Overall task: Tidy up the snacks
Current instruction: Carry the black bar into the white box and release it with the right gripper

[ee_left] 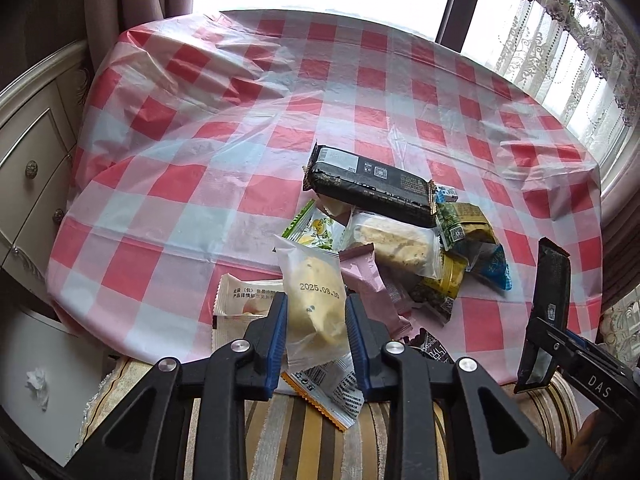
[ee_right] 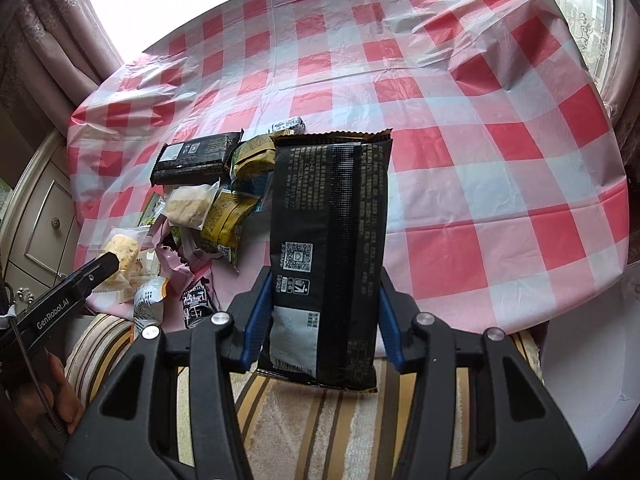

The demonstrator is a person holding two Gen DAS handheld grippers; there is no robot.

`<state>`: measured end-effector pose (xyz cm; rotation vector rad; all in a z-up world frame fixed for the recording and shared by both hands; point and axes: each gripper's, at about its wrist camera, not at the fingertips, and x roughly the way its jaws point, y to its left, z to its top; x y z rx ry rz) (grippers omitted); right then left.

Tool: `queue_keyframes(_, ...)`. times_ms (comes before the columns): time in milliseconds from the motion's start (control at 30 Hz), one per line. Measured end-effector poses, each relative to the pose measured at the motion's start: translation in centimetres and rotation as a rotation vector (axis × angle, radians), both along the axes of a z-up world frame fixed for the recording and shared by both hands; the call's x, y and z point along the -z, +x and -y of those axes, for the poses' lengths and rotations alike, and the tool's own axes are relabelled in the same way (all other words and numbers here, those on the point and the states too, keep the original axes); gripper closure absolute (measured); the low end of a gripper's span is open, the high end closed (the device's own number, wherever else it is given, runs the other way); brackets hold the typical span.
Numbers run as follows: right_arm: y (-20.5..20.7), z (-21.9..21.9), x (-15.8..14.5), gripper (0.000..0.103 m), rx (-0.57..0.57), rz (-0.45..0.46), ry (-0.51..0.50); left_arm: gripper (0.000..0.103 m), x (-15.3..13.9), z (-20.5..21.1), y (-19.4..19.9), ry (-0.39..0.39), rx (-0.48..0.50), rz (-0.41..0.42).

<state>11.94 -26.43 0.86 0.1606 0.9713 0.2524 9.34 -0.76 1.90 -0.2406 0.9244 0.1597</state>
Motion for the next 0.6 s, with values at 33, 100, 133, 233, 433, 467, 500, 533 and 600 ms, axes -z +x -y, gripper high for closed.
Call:
queue_keyframes(33,-0.3,0.5,-0.1,0.051,0.007,0.003,0.002,0.073,-0.2,0.2,-0.1,0.002,0.003,0.005)
queue_keyframes(100,-0.7,1.7,-0.3,0.051,0.024,0.006,0.009,0.073,-0.8,0.8,-0.4,0.005,0.014,0.019)
queue_keyframes(133,-1.0,2.3,-0.4,0.051,0.035,0.009,0.01,0.073,-1.1,1.2,-0.6,0.005,0.024,0.026)
queue_keyframes(233,-1.9,4.3,-0.7,0.051,0.069,0.014,0.014,0.073,-1.8,3.3,-0.8,-0.002,0.08,0.04)
queue_keyframes(433,-3.8,9.1,-0.9,0.051,0.151,0.021,0.012,0.073,-2.9,9.1,-1.0,-0.024,0.228,0.062)
queue_keyframes(467,-4.1,9.8,-0.8,0.051,0.166,0.021,0.008,0.073,-3.1,10.2,-1.1,-0.032,0.255,0.063)
queue_keyframes(500,-4.4,10.6,-0.7,0.051,0.18,0.019,0.008,0.073,-3.1,11.3,-1.1,-0.041,0.283,0.061)
queue_keyframes(533,-4.7,11.3,-0.6,0.051,0.193,0.016,0.008,0.073,-3.0,12.4,-1.1,-0.053,0.31,0.058)
queue_keyframes(600,-5.3,13.0,-0.3,0.051,0.223,0.012,0.005,0.073,-2.9,14.7,-1.1,-0.07,0.364,0.044)
